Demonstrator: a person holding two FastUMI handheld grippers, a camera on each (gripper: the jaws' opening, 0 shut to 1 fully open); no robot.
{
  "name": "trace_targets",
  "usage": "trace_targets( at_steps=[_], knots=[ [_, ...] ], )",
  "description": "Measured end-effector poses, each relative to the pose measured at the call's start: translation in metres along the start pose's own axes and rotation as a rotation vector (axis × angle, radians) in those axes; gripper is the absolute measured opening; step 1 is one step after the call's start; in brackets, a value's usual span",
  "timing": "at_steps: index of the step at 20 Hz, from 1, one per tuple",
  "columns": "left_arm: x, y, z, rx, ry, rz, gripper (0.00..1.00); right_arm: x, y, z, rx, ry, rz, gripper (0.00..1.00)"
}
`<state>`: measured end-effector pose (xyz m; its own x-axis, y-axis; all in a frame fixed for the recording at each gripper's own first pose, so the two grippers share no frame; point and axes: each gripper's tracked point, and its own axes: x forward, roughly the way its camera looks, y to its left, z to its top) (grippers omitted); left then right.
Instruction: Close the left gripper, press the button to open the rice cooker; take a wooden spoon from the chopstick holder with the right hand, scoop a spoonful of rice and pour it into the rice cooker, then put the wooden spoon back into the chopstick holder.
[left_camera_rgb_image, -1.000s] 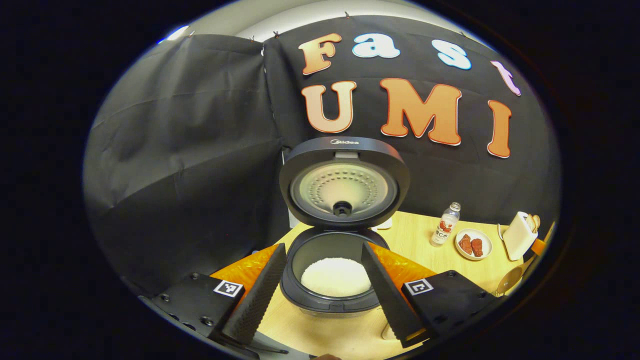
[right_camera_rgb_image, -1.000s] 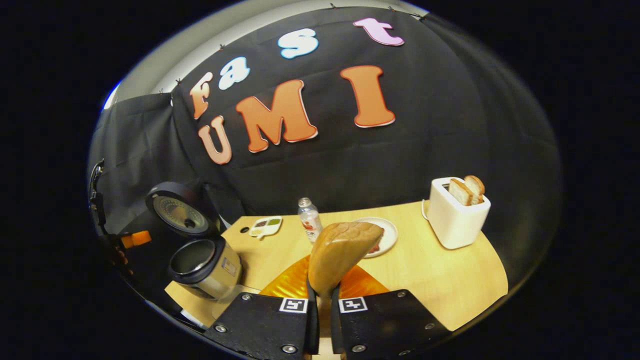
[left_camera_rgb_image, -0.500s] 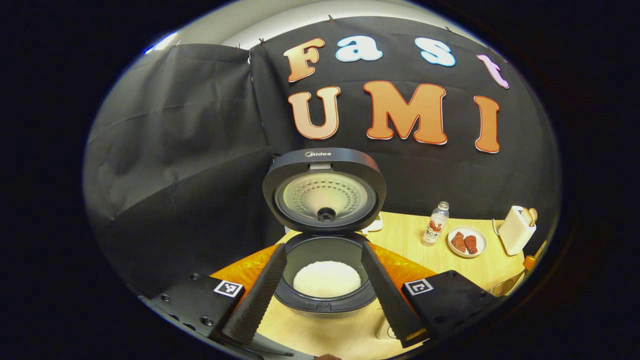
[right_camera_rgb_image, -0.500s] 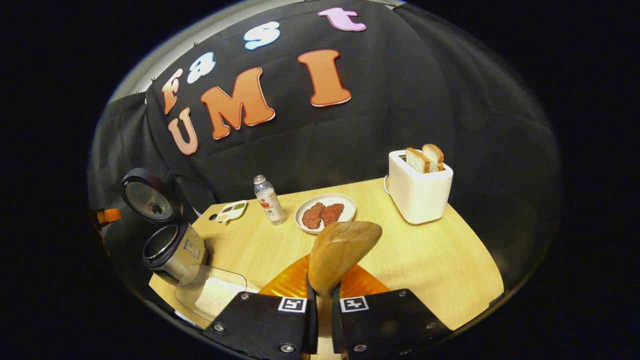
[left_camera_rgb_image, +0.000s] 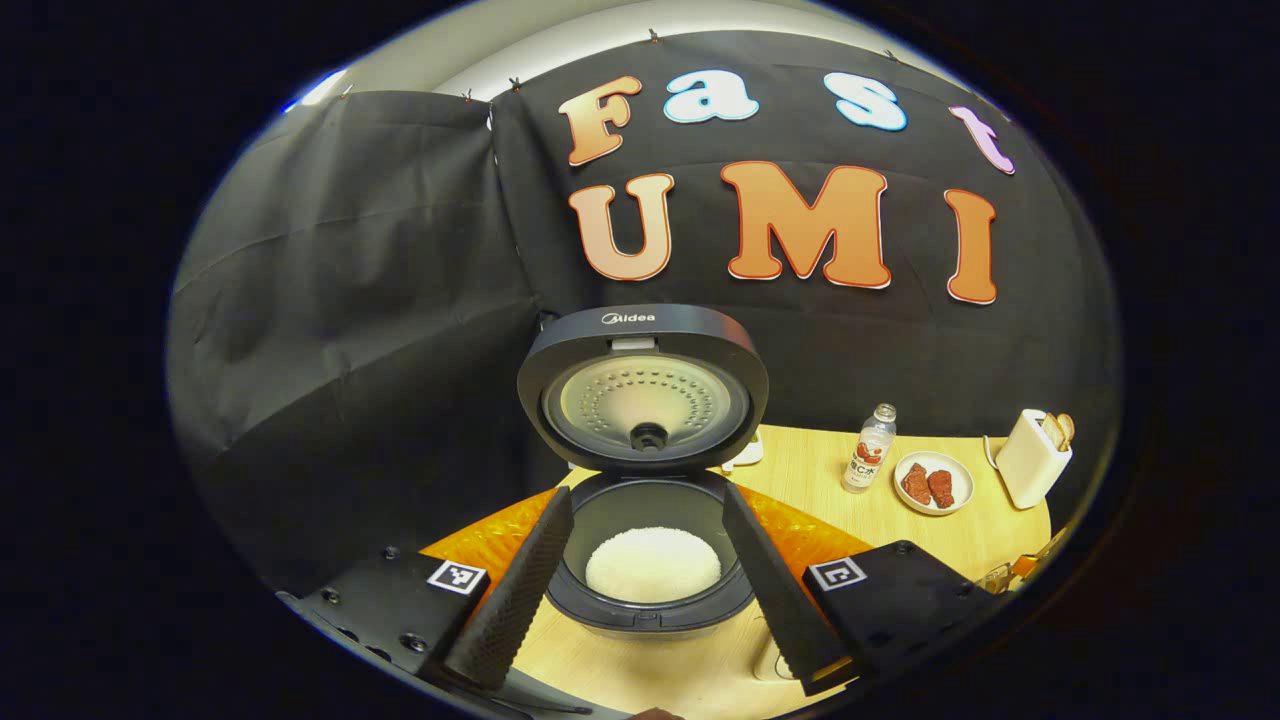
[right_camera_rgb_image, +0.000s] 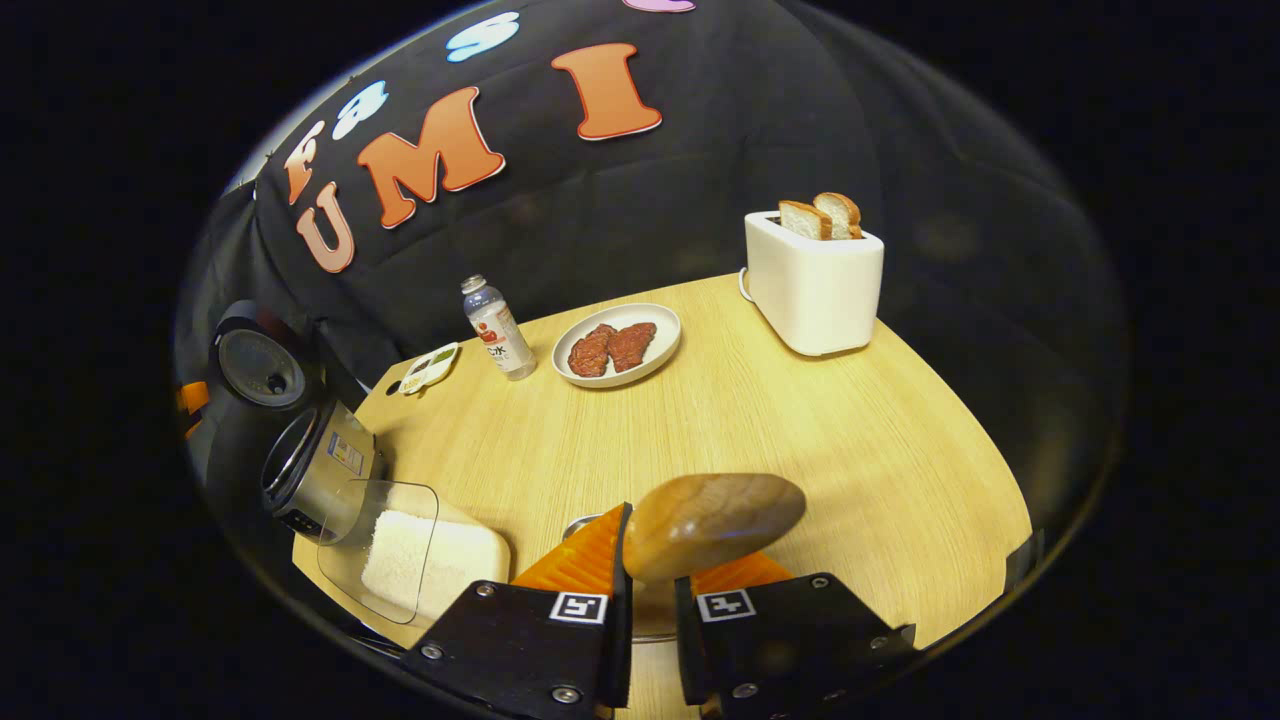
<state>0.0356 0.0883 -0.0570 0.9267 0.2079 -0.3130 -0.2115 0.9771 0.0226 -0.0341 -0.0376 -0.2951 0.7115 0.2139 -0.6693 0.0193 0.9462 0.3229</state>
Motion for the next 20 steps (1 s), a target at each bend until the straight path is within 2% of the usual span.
trace_targets(
  at_steps=[1, 3, 4, 5, 9, 13, 14, 16, 19, 20],
  knots=[
    [0.003, 0.001, 0.006, 0.002, -0.007, -0.001, 0.96, -0.004, -0.003, -0.001, 0.008, 0.012, -0.007, 0.23],
    [0.010, 0.006, 0.023, 0.001, -0.031, 0.003, 0.96, -0.012, -0.011, 0.000, 0.036, 0.027, -0.024, 0.46],
    [0.013, 0.008, 0.035, -0.002, -0.047, 0.004, 1.00, -0.016, -0.016, 0.003, 0.052, 0.023, -0.034, 0.46],
    [0.016, 0.009, 0.043, -0.007, -0.056, 0.002, 1.00, -0.020, -0.019, 0.006, 0.063, 0.019, -0.044, 0.57],
    [0.029, 0.020, 0.072, -0.064, -0.034, -0.027, 1.00, -0.051, -0.043, 0.034, 0.086, -0.032, -0.083, 0.77],
    [0.055, 0.027, 0.115, -0.100, -0.001, -0.046, 1.00, -0.080, -0.061, 0.069, 0.052, -0.109, -0.139, 0.84],
    [0.065, 0.028, 0.122, -0.092, 0.009, -0.050, 0.96, -0.087, -0.062, 0.078, 0.048, -0.128, -0.141, 0.86],
    [0.089, 0.032, 0.123, -0.037, 0.058, -0.034, 0.97, -0.103, -0.060, 0.095, 0.035, -0.168, -0.144, 0.87],
    [0.112, 0.016, 0.133, -0.053, 0.071, -0.120, 0.98, -0.118, -0.055, 0.110, 0.001, -0.206, -0.148, 0.89],
    [0.118, 0.017, 0.128, -0.052, 0.101, -0.112, 0.98, -0.115, -0.043, 0.112, -0.011, -0.212, -0.146, 0.89]
  ],
)
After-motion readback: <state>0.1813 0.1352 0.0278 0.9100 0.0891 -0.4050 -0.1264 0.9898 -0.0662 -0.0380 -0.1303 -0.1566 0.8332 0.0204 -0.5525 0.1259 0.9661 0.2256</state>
